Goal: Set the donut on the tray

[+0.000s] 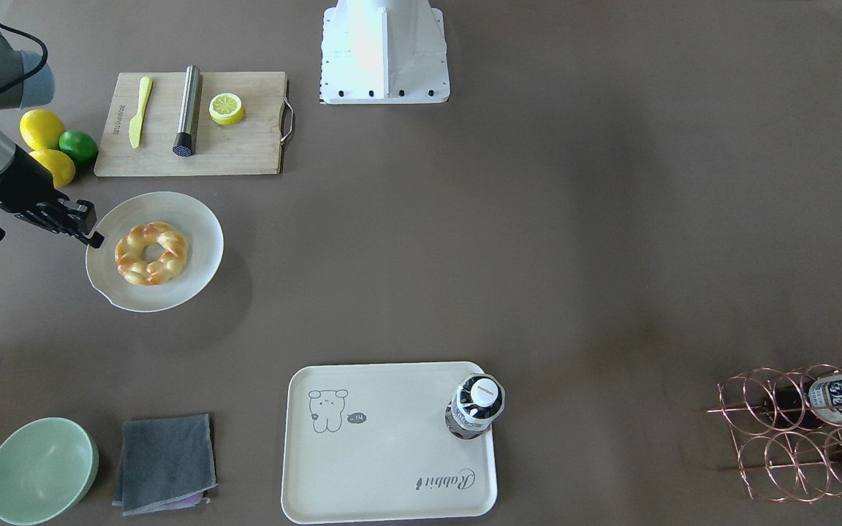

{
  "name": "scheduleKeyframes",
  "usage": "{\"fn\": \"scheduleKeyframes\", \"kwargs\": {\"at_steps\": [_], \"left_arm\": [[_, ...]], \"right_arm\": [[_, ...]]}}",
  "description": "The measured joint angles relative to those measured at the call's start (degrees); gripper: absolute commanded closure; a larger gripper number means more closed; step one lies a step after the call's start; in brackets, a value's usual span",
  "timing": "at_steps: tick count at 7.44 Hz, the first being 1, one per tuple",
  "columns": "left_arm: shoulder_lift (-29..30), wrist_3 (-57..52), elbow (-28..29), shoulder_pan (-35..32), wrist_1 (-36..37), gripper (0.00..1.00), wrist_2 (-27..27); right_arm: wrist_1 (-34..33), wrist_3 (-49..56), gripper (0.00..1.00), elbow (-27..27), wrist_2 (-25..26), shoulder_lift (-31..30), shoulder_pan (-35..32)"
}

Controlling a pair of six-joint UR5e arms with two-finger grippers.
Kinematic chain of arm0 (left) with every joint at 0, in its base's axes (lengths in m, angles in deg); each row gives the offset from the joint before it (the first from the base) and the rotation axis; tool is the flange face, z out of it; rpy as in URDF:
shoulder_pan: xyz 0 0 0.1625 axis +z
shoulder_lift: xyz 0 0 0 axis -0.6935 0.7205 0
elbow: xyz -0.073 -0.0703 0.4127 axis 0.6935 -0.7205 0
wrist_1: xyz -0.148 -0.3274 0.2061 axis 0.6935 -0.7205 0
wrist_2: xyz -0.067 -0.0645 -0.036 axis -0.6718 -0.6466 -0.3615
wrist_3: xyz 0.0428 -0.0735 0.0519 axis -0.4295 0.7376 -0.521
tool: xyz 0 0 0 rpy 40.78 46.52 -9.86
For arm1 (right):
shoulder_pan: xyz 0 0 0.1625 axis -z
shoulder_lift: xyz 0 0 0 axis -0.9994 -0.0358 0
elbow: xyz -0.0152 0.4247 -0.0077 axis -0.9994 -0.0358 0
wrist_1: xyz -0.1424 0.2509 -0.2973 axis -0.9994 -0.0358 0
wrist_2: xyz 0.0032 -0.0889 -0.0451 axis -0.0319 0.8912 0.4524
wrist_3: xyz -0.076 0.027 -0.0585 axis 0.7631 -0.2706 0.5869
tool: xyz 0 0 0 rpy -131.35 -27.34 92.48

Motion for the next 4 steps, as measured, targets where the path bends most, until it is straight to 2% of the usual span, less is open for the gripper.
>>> {"fn": "scheduleKeyframes", "kwargs": {"at_steps": [1,2,4], "left_arm": [[0.0,0.0,0.0,0.0,0.0,0.02,0.0],[0.0,0.0,0.0,0.0,0.0,0.02,0.0],[0.2,0.1,0.0,0.0,0.0,0.02,0.0]], "right_arm": [[1.2,0.0,1.0,0.0,-5.0,0.0,-3.6],[1.8,0.0,1.0,0.0,-7.6,0.1,-5.8],[1.7,-1.1,1.0,-0.7,-7.4,2.7,-6.8]]}}
